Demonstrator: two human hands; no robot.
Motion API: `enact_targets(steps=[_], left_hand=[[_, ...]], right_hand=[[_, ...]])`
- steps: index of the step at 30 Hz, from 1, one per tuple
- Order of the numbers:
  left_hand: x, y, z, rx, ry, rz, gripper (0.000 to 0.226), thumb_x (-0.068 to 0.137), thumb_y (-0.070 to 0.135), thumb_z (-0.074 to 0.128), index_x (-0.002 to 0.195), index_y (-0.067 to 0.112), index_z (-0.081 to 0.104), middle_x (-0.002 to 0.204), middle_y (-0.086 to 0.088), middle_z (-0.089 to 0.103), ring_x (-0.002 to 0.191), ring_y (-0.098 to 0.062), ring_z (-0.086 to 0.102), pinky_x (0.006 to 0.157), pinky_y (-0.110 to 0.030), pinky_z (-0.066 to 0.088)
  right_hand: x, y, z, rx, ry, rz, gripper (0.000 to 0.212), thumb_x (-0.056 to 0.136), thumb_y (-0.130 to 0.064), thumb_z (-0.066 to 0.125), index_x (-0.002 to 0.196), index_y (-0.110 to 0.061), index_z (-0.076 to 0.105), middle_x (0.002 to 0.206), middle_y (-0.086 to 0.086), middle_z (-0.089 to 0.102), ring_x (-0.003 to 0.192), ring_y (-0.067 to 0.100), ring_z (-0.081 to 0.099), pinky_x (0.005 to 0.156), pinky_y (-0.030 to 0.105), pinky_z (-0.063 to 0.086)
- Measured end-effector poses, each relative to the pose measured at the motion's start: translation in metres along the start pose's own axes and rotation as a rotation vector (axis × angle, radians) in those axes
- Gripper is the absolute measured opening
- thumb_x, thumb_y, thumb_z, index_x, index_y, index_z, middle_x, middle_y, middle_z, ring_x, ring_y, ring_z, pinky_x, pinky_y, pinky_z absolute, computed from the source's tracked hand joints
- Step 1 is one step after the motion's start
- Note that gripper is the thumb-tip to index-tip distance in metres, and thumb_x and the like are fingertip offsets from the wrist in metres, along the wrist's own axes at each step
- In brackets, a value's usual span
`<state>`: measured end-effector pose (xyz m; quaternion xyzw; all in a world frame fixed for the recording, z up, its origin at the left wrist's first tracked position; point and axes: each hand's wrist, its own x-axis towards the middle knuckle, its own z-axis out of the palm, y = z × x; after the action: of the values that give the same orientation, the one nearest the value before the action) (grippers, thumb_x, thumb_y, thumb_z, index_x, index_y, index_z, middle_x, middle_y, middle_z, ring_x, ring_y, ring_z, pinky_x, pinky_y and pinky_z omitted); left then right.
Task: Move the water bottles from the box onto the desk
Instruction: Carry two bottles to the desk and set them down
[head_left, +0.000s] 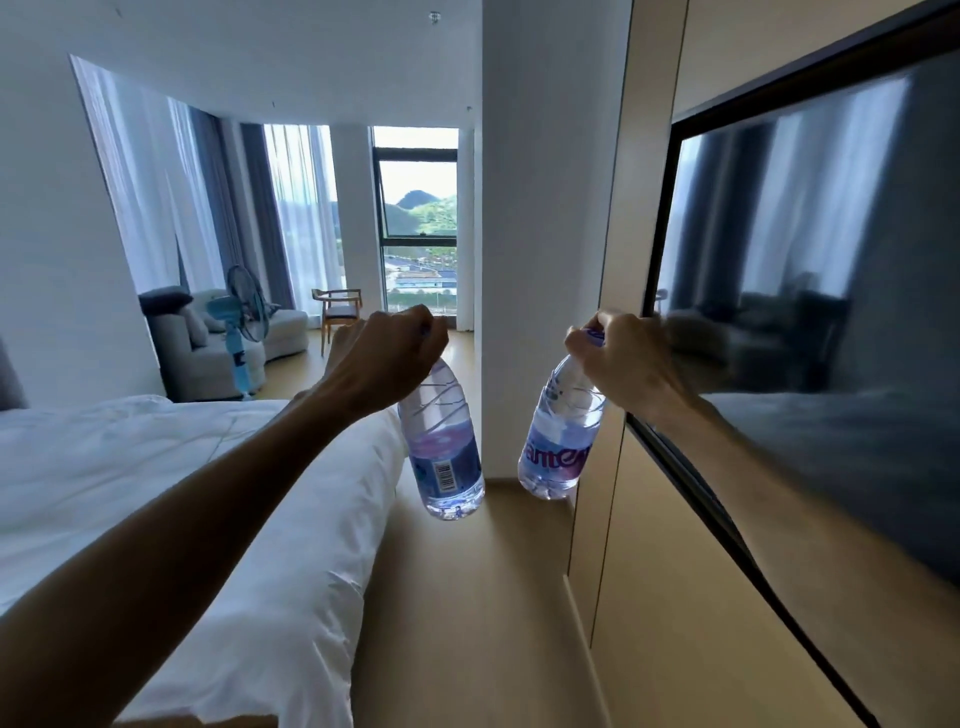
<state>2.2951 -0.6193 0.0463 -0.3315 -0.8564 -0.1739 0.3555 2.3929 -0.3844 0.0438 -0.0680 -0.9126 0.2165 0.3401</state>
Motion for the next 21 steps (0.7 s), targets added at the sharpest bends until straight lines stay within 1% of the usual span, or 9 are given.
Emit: enact_targets(steps=[3,5,7,10,13,15,17,19,21], left_hand=[[0.02,-0.016,0.026,-0.007,-0.01,-0.006,0.028,0.102,0.035,0.04,0.084,0.017,0.054,0.062,0.004,0.05,0.048,-0.007,0.044,0.048,-0.02,0.028],[0.035,-0.029,0.047,-0.003,0.002,-0.004,0.027,0.101,0.033,0.04,0.081,0.018,0.05,0.057,0.006,0.046,0.046,-0.005,0.041,0.047,-0.02,0.028],[0.051,-0.044,0.07,0.009,0.023,0.005,0.03,0.101,0.033,0.04,0.079,0.016,0.052,0.054,0.006,0.044,0.045,-0.008,0.042,0.047,-0.02,0.029],[0.081,-0.07,0.105,-0.01,0.029,0.015,0.033,0.101,0.037,0.038,0.076,0.019,0.049,0.055,0.005,0.046,0.045,-0.01,0.045,0.047,-0.02,0.032],[0.114,-0.097,0.138,-0.038,0.032,0.016,0.037,0.096,0.046,0.029,0.077,0.02,0.049,0.058,0.005,0.049,0.047,-0.008,0.046,0.048,-0.019,0.032],[0.138,-0.115,0.158,-0.038,0.032,0.006,0.038,0.094,0.046,0.028,0.077,0.02,0.05,0.06,0.003,0.052,0.047,-0.009,0.048,0.048,-0.019,0.032],[0.16,-0.13,0.177,-0.031,0.051,0.0,0.036,0.095,0.046,0.029,0.077,0.021,0.049,0.061,0.003,0.054,0.048,-0.013,0.05,0.048,-0.021,0.036],[0.181,-0.144,0.194,-0.015,0.069,-0.015,0.036,0.098,0.044,0.032,0.076,0.021,0.05,0.061,0.002,0.054,0.051,-0.018,0.053,0.049,-0.024,0.039],[0.2,-0.16,0.213,0.007,0.077,-0.034,0.036,0.101,0.038,0.037,0.078,0.016,0.055,0.063,0.0,0.057,0.053,-0.019,0.054,0.047,-0.022,0.034]], right_hand=[[0.028,0.015,0.029,-0.004,-0.017,-0.023,0.029,0.093,-0.035,0.049,0.082,-0.01,0.06,0.075,0.007,0.064,0.072,0.023,0.063,0.071,0.038,0.055],[0.049,0.024,0.048,-0.012,-0.034,-0.032,0.028,0.094,-0.033,0.05,0.084,-0.01,0.06,0.076,0.007,0.065,0.072,0.023,0.062,0.066,0.031,0.05],[0.074,0.034,0.067,-0.017,-0.048,-0.039,0.027,0.093,-0.033,0.05,0.085,-0.009,0.061,0.076,0.006,0.065,0.071,0.021,0.061,0.06,0.027,0.042],[0.117,0.046,0.094,-0.031,-0.068,-0.058,0.027,0.093,-0.033,0.051,0.085,-0.01,0.061,0.075,0.005,0.064,0.067,0.018,0.059,0.054,0.022,0.04],[0.165,0.057,0.12,-0.053,-0.094,-0.079,0.027,0.093,-0.033,0.05,0.083,-0.01,0.06,0.074,0.006,0.064,0.068,0.019,0.06,0.055,0.023,0.042],[0.195,0.064,0.136,-0.055,-0.091,-0.084,0.026,0.094,-0.032,0.05,0.082,-0.01,0.059,0.071,0.005,0.062,0.064,0.015,0.057,0.054,0.021,0.04],[0.222,0.073,0.151,-0.044,-0.078,-0.089,0.025,0.095,-0.031,0.05,0.082,-0.01,0.057,0.068,0.001,0.058,0.061,0.011,0.054,0.051,0.017,0.035],[0.246,0.082,0.168,-0.027,-0.069,-0.086,0.025,0.096,-0.03,0.05,0.084,-0.01,0.057,0.066,-0.002,0.054,0.061,0.011,0.052,0.051,0.016,0.034],[0.271,0.092,0.188,-0.005,-0.062,-0.079,0.025,0.097,-0.03,0.049,0.086,-0.009,0.057,0.067,-0.003,0.054,0.062,0.01,0.052,0.052,0.016,0.035]])
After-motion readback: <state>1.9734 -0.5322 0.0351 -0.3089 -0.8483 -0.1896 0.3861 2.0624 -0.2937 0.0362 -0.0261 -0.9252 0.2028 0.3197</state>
